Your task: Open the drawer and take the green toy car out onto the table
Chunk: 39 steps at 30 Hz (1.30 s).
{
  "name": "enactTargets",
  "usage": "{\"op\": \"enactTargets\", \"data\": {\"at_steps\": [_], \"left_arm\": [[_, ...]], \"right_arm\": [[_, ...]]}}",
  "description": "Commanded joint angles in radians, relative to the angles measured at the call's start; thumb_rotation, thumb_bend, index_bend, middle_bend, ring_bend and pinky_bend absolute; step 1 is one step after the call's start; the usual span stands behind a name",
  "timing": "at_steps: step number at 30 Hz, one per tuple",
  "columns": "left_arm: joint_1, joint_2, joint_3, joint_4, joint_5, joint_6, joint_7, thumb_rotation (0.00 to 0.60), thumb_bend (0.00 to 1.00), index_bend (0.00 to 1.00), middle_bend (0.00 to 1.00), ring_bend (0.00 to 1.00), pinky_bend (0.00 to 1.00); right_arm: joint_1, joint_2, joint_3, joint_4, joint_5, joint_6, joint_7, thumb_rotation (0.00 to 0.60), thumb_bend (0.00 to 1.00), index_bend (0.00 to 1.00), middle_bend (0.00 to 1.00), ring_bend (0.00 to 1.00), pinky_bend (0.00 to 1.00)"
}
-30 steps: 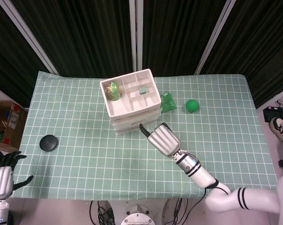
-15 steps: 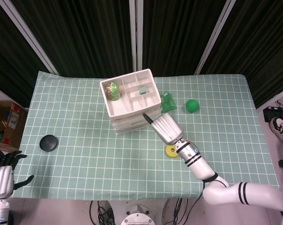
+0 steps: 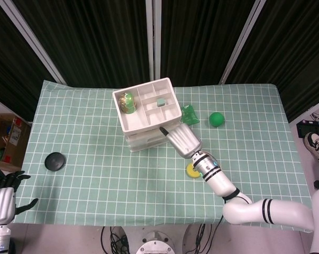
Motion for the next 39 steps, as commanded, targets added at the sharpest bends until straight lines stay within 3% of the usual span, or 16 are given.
{"op": "enactTargets", "data": {"at_steps": [1, 10, 33, 39], "left_arm": [[0.000, -0.001, 0.000, 0.002, -0.001, -0.001, -0.001, 0.600, 0.09, 0.32, 0.22, 0.18, 0.20], [-0.004, -0.006, -0.003, 0.011, 0.001, -0.004, -0.008, 0.600, 0.09, 0.32, 0.22, 0.18, 0.20], [-0.006, -0.017, -0.003, 0.028, -0.001, -0.012, -0.020, 0.600, 0.09, 0.32, 0.22, 0.18, 0.20], [-0.005, -0.016, -0.003, 0.029, -0.001, -0.011, -0.022, 0.600, 0.09, 0.32, 0.22, 0.18, 0.20]], "right_arm": [[-0.001, 0.010, -0.007, -0.013, 0.003, 0.006, 0.013, 0.600, 0.39, 0.33, 0.93, 0.98, 0.94], [-0.025, 0.078, -0.045, -0.113, -0.004, 0.024, 0.061, 0.600, 0.39, 0.40, 0.93, 0.99, 0.95], [-0.094, 0.222, -0.150, -0.303, -0.072, 0.065, 0.122, 0.600, 0.39, 0.44, 0.93, 0.99, 0.95], [-0.108, 0.250, -0.145, -0.324, -0.107, 0.090, 0.145, 0.600, 0.39, 0.33, 0.93, 0.98, 0.95]]}}
